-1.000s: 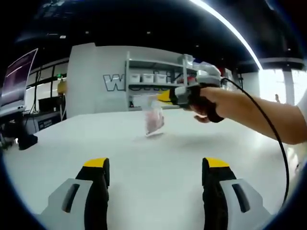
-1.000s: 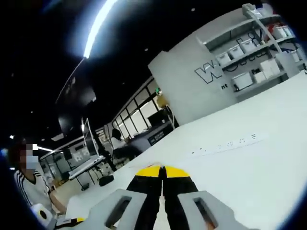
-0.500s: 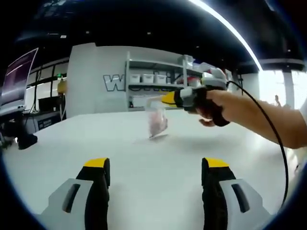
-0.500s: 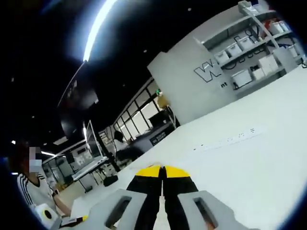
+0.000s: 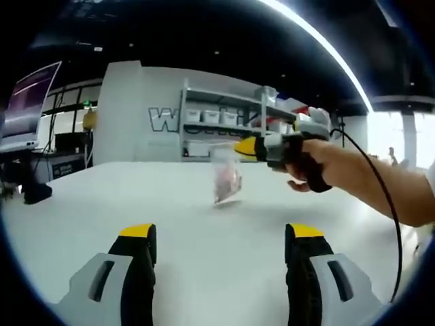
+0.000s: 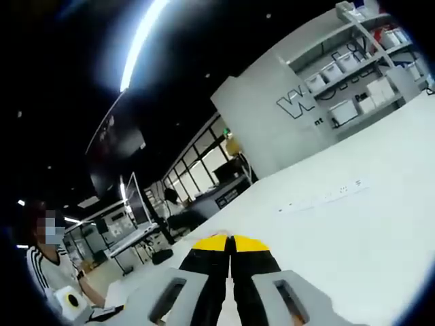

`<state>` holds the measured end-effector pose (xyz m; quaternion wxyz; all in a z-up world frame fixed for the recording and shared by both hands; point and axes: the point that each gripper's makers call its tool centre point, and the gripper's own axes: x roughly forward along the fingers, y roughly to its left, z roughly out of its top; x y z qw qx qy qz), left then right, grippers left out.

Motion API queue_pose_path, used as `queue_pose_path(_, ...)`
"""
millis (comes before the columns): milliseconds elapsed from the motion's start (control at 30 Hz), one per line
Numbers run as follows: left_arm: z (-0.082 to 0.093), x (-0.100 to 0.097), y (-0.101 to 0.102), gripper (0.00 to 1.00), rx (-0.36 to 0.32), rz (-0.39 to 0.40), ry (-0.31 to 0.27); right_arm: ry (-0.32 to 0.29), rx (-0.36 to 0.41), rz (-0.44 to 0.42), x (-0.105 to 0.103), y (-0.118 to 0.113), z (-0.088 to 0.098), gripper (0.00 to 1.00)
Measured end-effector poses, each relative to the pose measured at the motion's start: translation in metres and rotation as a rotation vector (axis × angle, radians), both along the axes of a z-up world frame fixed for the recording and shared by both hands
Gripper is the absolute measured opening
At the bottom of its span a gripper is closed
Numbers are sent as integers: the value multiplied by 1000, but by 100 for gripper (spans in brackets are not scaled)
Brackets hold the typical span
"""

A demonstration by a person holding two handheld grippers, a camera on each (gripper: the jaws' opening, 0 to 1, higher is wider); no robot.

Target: Open the resealable bag by pulling the two sides of the seal apart until the entire bag opening is separated and visibly accessible.

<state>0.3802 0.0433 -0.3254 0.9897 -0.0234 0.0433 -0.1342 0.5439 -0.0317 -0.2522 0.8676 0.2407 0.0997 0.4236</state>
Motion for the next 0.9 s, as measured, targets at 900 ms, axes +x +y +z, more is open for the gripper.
queue_pose_path(900, 4, 0, 2, 76, -11, 0, -8, 25, 63, 14, -36, 1, -3, 0)
